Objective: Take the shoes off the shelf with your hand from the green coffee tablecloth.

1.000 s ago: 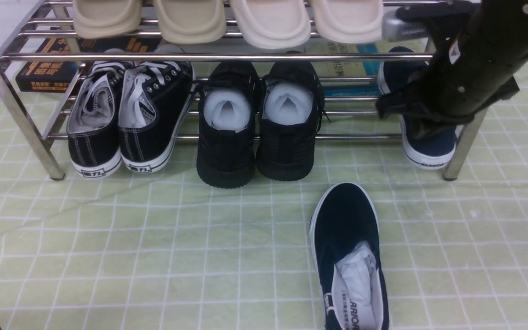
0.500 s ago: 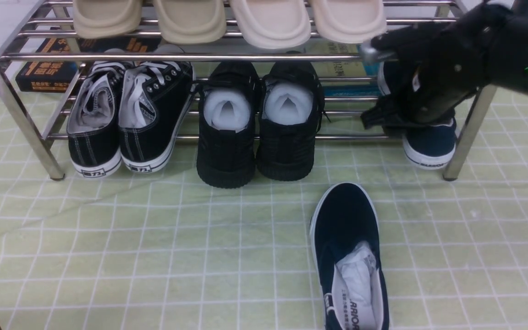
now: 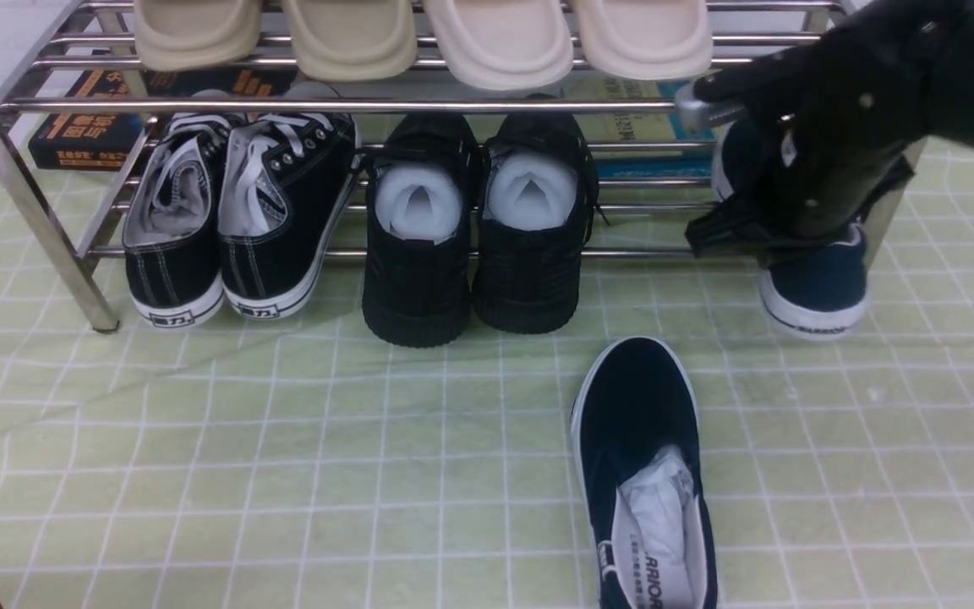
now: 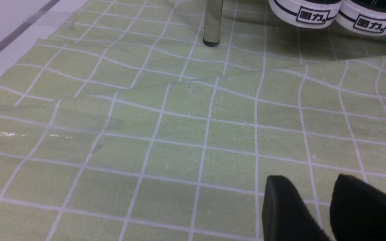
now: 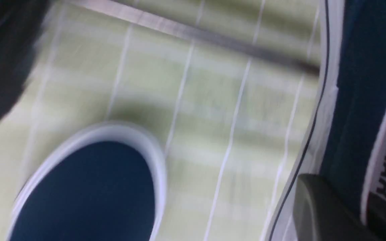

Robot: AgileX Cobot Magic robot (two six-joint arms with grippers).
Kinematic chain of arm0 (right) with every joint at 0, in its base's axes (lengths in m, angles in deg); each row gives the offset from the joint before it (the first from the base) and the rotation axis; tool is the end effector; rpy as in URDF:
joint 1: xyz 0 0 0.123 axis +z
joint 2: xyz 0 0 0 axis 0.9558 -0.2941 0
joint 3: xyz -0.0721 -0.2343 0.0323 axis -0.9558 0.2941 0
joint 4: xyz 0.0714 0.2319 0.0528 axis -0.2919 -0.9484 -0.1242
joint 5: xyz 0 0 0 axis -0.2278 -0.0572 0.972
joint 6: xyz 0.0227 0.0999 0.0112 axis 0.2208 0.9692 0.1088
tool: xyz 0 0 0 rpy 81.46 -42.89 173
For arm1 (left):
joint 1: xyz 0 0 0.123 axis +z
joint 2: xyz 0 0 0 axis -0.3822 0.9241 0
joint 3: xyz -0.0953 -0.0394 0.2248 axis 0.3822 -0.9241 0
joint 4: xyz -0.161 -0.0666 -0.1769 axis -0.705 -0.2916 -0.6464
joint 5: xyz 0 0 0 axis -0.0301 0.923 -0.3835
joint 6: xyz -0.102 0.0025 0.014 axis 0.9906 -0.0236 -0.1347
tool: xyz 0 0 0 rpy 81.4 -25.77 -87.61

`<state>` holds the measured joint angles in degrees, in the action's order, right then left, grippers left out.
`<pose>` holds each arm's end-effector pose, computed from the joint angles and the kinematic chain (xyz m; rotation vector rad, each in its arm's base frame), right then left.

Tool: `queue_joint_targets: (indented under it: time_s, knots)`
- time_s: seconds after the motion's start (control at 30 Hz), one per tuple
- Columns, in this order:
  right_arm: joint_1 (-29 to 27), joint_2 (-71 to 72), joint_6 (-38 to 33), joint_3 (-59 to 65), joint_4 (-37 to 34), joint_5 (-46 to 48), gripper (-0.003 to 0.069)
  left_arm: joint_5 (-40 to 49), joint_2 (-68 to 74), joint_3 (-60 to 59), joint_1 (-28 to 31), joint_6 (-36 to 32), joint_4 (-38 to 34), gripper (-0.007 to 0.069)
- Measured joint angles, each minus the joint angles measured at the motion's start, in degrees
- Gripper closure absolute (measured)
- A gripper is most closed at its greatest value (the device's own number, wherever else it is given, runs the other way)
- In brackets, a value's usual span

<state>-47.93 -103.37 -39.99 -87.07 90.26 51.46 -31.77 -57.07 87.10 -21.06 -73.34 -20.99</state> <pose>0.3516 0.1443 0.2450 -0.3285 2.6455 -0.0434 0.0985 0.0084 0.1710 -0.1406 1.8502 0.0118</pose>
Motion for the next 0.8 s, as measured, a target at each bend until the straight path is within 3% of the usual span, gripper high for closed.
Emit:
queue_joint_targets:
  time_s: [0.2,0.4,0.5,0.63,0.8]
  knots:
    - [3.93,9.36,-2.72,0.48,-7.25,13.49,0.0639,0.00,0.00,0.00,0.00,0.00,0.00,0.0383]
    - [7.97,17.00,-0.65,11.11,-9.58,14.97,0.0639,0.00,0.00,0.00,0.00,0.00,0.00,0.0383]
    - [9.74,19.67,1.99,17.72,-9.97,12.25,0.0639,0.00,0.00,0.00,0.00,0.00,0.00,0.0383]
    - [11.13,22.76,5.96,28.45,-10.12,1.51,0.0639,0.00,0.00,0.00,0.00,0.00,0.00,0.0383]
    - [11.13,22.34,7.97,32.95,-9.92,-6.79,0.0639,0.00,0.00,0.00,0.00,0.00,0.00,0.0383]
